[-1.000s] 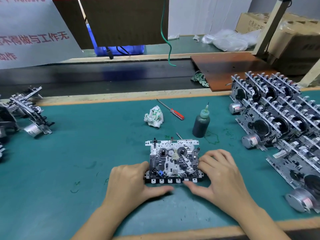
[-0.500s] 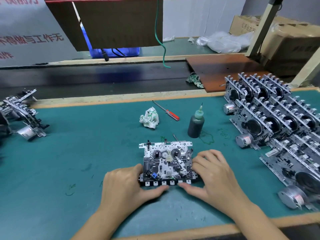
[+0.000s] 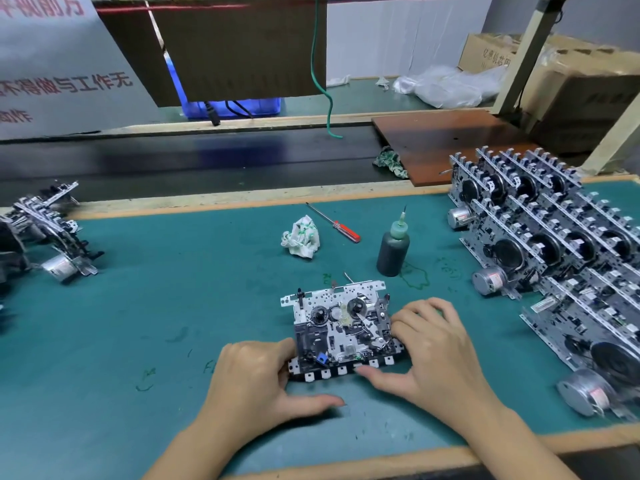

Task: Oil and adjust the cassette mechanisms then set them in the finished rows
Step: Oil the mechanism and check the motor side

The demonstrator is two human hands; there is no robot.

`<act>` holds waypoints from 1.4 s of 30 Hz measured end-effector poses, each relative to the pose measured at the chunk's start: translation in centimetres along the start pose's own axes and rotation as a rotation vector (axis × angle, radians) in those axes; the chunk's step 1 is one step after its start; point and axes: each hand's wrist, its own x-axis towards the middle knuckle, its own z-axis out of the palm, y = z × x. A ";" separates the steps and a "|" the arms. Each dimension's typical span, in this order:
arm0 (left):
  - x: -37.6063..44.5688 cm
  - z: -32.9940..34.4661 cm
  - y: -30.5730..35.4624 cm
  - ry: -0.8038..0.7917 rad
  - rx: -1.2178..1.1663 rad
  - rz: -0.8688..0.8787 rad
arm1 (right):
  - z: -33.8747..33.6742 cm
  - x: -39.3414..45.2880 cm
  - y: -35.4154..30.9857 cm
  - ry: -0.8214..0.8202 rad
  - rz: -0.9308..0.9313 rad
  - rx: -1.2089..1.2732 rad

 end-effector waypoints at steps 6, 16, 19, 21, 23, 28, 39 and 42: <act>0.3 0.2 -0.2 0.059 -0.023 -0.127 | -0.2 0.1 0.2 -0.057 -0.067 0.074; 2.0 -1.3 0.3 0.254 -0.570 -0.403 | -1.9 3.7 -1.0 -0.189 0.414 0.713; 3.0 -1.7 0.4 0.250 -0.623 -0.541 | -1.7 4.8 -1.6 -0.247 0.560 0.726; 3.5 -1.8 0.1 0.199 -0.622 -0.608 | -1.4 5.3 -1.8 -0.294 0.598 0.703; 4.1 -1.8 -0.3 0.153 -0.642 -0.659 | -1.1 6.1 -1.6 -0.333 0.621 0.672; 5.1 -2.0 -0.5 0.071 -0.477 -0.714 | -1.3 7.1 -0.7 -0.430 0.584 0.537; 7.0 -3.7 -0.8 -0.004 -0.369 0.022 | 0.1 6.3 1.0 -0.399 0.363 0.955; 7.8 -3.0 -0.4 -0.091 -0.449 0.041 | 0.7 6.6 0.9 -0.385 0.411 1.041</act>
